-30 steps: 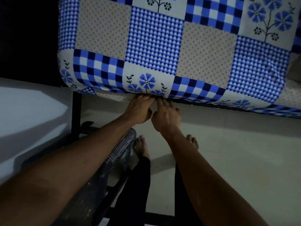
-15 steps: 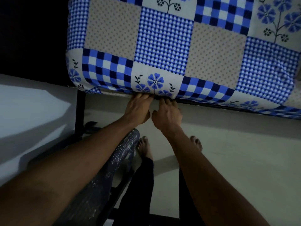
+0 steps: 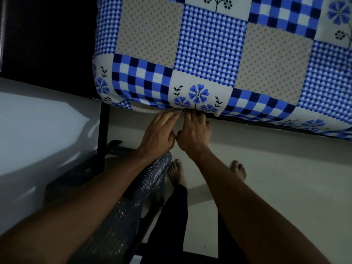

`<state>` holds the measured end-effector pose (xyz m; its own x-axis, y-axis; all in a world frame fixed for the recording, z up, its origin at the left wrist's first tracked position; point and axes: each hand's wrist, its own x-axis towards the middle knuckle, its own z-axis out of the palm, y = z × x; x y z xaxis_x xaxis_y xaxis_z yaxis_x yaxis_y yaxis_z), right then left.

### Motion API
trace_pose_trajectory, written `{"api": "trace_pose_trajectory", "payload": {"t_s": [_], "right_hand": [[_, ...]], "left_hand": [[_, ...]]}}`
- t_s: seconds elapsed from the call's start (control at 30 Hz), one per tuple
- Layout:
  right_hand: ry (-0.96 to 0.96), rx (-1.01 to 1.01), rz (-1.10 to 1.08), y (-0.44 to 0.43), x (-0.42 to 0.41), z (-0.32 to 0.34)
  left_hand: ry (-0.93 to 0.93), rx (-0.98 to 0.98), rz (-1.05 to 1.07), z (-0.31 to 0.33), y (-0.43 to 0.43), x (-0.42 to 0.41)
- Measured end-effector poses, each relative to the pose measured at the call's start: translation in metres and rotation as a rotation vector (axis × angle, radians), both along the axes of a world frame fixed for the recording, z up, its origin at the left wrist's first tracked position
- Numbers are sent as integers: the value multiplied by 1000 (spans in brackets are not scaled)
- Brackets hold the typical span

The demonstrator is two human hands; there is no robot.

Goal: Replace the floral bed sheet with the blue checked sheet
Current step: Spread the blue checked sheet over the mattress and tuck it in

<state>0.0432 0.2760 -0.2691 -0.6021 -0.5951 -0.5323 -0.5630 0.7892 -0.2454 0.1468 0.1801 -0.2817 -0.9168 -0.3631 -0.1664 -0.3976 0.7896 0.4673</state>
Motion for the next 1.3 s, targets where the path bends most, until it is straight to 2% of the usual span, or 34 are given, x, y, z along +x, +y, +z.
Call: {"api": "trace_pose_trajectory", "payload": {"t_s": [0.13, 0.23, 0.3, 0.4, 0.53, 0.63, 0.77, 0.87, 0.97, 1.03, 1.1, 1.2, 1.27, 1.3], "right_hand": [[6, 124, 33, -22, -10, 10], [-50, 197, 14, -30, -8, 13], [-90, 161, -30, -26, -5, 12], [-78, 52, -85, -19, -5, 8], [-26, -98, -125, -7, 3, 5], [21, -149, -82, -3, 6, -2], [59, -13, -7, -15, 0, 2], [-3, 154, 26, -33, -4, 10], [-93, 204, -31, -43, -9, 18], [-131, 169, -61, -42, -12, 23], [-101, 107, -67, -34, -12, 28], [14, -205, -22, -24, 1, 35], [-36, -353, 60, -26, 9, 31], [-101, -338, 78, -30, 10, 27]], "left_hand": [[-30, 27, -74, -7, 3, 4], [-108, -75, -117, -13, -6, -11], [-175, -164, -119, -15, -11, -18], [-198, -187, -126, -15, -13, -21], [-142, -33, -98, -17, -28, -24], [-120, 30, -210, -22, -43, -10], [-54, 44, -182, -19, -47, -7], [39, -69, -58, -12, -33, -3], [-85, -181, 51, -8, -31, 1], [-189, -228, 88, -12, -36, 4], [-178, -281, 80, -18, -44, 4], [-129, -235, 104, -23, -57, 1], [-204, -199, 110, -22, -59, -4], [-248, -191, 106, -23, -59, -5]]}}
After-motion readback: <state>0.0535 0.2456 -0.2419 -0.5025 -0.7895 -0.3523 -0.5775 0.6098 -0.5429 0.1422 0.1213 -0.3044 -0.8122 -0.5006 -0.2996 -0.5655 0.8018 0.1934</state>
